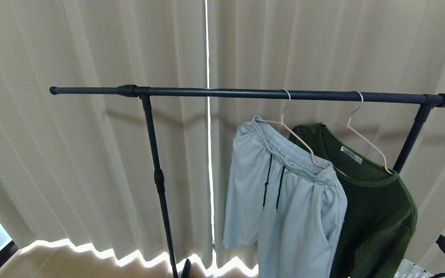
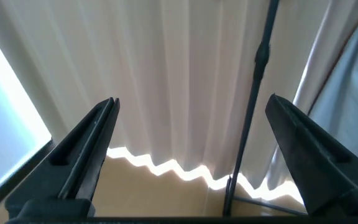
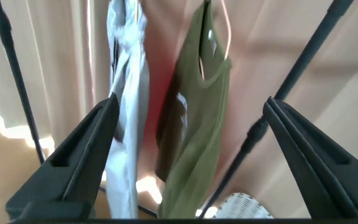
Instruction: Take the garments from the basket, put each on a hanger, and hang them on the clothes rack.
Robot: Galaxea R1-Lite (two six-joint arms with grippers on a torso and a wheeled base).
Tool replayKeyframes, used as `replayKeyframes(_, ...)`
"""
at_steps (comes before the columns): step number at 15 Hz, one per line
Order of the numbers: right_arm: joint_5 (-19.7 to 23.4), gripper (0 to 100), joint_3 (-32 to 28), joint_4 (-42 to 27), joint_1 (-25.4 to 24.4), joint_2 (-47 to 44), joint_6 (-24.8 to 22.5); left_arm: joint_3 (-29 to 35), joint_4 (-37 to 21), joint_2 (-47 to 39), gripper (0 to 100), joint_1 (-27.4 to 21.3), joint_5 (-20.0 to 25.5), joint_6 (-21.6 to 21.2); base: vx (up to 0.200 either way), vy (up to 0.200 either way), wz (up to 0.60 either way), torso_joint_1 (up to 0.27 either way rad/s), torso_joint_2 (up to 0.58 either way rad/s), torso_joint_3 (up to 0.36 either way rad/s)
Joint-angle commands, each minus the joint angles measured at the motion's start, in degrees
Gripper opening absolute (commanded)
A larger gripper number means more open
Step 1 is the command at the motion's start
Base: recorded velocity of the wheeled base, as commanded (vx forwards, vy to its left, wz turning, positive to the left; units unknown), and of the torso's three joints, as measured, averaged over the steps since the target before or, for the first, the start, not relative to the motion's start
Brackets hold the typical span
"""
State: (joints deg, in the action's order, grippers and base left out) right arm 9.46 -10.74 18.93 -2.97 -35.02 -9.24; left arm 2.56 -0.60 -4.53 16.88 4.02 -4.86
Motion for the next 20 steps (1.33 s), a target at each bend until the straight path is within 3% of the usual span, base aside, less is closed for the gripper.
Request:
replayKeyframes(1, -0.1, 100, 0.6, 0.0, 0.3, 2.6, -0.2, -2.0, -0.1, 4.2, 100, 0.5, 0.0, 0.1, 0.0, 0.0, 0.0, 0.0, 0.0, 0.0)
replayKeyframes(3, -0.1, 100, 2.7, -0.1, 1.9, 3.4, -0.3, -1.9, -0.2, 4.1, 100, 0.5, 0.1, 0.1, 0.0, 0.0, 0.0, 0.0, 0.0, 0.0)
replayKeyframes(6, -0.3, 100, 10.7, -1.3, 4.6, 8.8, -0.3, -1.8, -0.4, 1.5, 100, -0.3, 2.9, -0.1, 0.0, 0.0, 0.0, 0.0, 0.0, 0.0)
replayKeyframes(8, -0.1, 100, 10.7, -4.6, 5.9, 10.1, 0.2, -1.8, -0.4, 0.0, 100, -1.3, 3.5, -0.2, 0.0, 0.0, 0.0, 0.0, 0.0, 0.0)
replayKeyframes(9, -0.8, 100, 10.7, -8.7, 7.4, 12.4, 0.8, -1.8, -0.4, -1.3, 100, -7.3, 3.5, 0.1, 0.0, 0.0, 0.0, 0.0, 0.0, 0.0)
replayKeyframes(11, -1.3, 100, 10.7, -14.0, 8.4, 14.8, 1.4, -1.8, -0.4, -2.7, 100, -13.3, 3.4, 0.1, 0.0, 0.0, 0.0, 0.0, 0.0, 0.0)
replayKeyframes(12, -1.4, 100, 10.7, -17.4, 9.1, 17.0, 2.0, -1.8, -0.4, -2.7, 100, -15.3, 3.0, 0.7, 0.0, 0.0, 0.0, 0.0, 0.0, 0.0)
replayKeyframes(14, -1.4, 100, 10.7, -17.0, 9.5, 18.9, 5.0, -1.8, -0.3, -0.5, 100, -15.4, 2.2, 3.1, 0.0, 0.0, 0.0, 0.0, 0.0, 0.0)
replayKeyframes(18, -1.2, 100, 10.7, -17.2, 9.3, 22.4, 6.0, -1.9, -0.3, 4.4, 100, -16.0, -5.1, 5.0, 0.0, 0.0, 0.0, 0.0, 0.0, 0.0)
replayKeyframes(19, -1.2, 100, 10.7, -17.2, 9.1, 23.9, 6.0, -2.3, 0.2, 4.4, 100, -16.0, -11.4, 7.4, 0.0, 0.0, 0.0, 0.0, 0.0, 0.0)
replayKeyframes(20, -1.1, 100, 10.7, -17.3, 9.0, 24.4, 6.1, -2.4, 0.2, 4.4, 100, -16.0, -11.6, 7.8, 0.0, 0.0, 0.0, 0.0, 0.0, 0.0)
